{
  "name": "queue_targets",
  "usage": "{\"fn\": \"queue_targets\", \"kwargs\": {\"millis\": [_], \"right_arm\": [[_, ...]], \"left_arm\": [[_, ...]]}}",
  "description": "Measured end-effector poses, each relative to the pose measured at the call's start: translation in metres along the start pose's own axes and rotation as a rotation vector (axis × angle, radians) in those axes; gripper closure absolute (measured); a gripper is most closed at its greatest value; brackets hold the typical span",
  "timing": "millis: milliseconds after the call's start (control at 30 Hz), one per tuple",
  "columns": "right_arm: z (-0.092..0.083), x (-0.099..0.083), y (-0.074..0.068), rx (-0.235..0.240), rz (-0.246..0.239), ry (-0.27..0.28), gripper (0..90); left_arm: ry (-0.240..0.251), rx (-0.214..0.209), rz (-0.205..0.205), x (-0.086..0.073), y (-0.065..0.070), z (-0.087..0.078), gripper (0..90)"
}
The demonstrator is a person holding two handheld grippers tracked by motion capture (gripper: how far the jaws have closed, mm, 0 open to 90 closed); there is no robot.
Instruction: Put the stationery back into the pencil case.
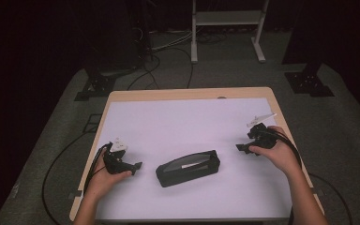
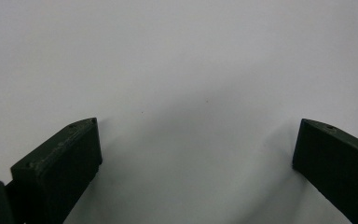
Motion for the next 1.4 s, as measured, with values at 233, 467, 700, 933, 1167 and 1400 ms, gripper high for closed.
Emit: {"fn": "queue_targets", "kwargs": {"millis": [233,467,700,933,1167,1400], "right_arm": [[0.0,-0.013,0.01,-0.027,0.018,0.0,25.2],[-0.002,-0.022,0.019,-0.062,0.029,-0.001,25.2],[0.0,-0.031,0.025,-0.093,0.023,-0.021,25.3],[0.004,-0.043,0.029,-0.1,0.034,-0.037,25.3],[0.004,-0.048,0.03,-0.093,0.058,-0.018,25.0],[0.004,-0.049,0.03,-0.095,0.07,0.019,24.5]], "left_arm": [[0.0,0.0,0.0,0.0,0.0,0.0,0.3],[0.0,0.0,0.0,0.0,0.0,0.0,0.2],[0.0,0.0,0.0,0.0,0.0,0.0,0.2],[0.0,0.0,0.0,0.0,0.0,0.0,0.3],[0.0,0.0,0.0,0.0,0.0,0.0,0.2],[0.0,0.0,0.0,0.0,0.0,0.0,0.2]]}}
Point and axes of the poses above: each handheld gripper's, and its own axes: z roughly forward along the jaws, x roughly out of its top, y roughly to its right, the point moved 10 cm from there along z, roughly forward along the jaws, and after that the axes turned 12 degrees about y, right-handed, at the moved point
